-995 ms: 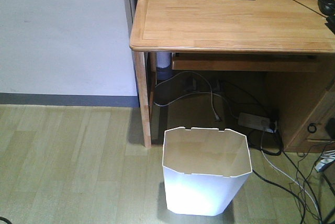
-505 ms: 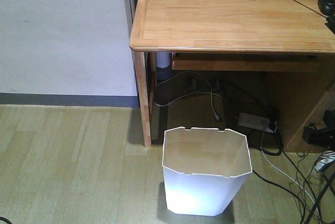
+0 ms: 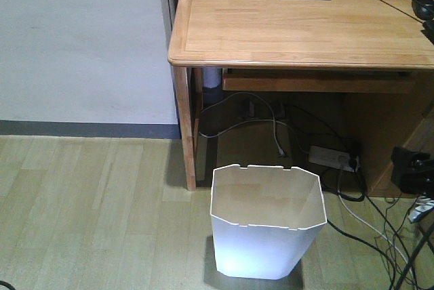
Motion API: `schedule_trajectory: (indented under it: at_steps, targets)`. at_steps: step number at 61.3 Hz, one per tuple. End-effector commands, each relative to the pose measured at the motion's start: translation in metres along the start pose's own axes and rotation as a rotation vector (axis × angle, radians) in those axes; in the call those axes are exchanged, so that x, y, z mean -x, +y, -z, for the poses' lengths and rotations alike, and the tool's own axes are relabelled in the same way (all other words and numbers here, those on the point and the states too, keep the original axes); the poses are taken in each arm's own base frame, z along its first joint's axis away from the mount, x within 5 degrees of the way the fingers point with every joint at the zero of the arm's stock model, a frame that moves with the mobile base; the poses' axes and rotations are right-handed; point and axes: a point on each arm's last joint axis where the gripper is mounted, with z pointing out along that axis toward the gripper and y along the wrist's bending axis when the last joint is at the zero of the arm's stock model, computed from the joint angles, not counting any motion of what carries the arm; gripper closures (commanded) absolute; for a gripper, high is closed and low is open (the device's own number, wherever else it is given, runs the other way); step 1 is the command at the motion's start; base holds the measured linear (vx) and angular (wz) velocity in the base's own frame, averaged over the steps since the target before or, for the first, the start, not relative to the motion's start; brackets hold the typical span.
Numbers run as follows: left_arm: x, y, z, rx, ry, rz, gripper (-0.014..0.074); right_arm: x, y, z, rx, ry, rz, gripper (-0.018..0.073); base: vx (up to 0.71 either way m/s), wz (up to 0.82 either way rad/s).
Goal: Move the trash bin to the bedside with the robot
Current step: 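Lower the right gripper toward the rim of the white trash bin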
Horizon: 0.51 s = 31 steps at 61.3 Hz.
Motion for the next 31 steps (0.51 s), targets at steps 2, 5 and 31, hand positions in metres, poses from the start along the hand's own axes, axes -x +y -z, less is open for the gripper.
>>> schedule_trajectory:
  at_steps: [2,5,31]
  targets:
    - [0.003,-0.001,0.0,-0.008,-0.069,0.023,0.0603,0.028,0.001,0.0,0.007,-0.102,-0.039,-0.0044,0.0,0.0]
    - [0.003,-0.001,0.0,-0.008,-0.069,0.023,0.0603,0.033,0.002,-0.004,0.007,-0.07,-0.038,-0.0035,0.0,0.0]
    - [0.003,-0.001,0.0,-0.008,-0.069,0.023,0.0603,0.068,0.009,-0.085,0.034,0.346,-0.037,-0.0008,0.0,0.0]
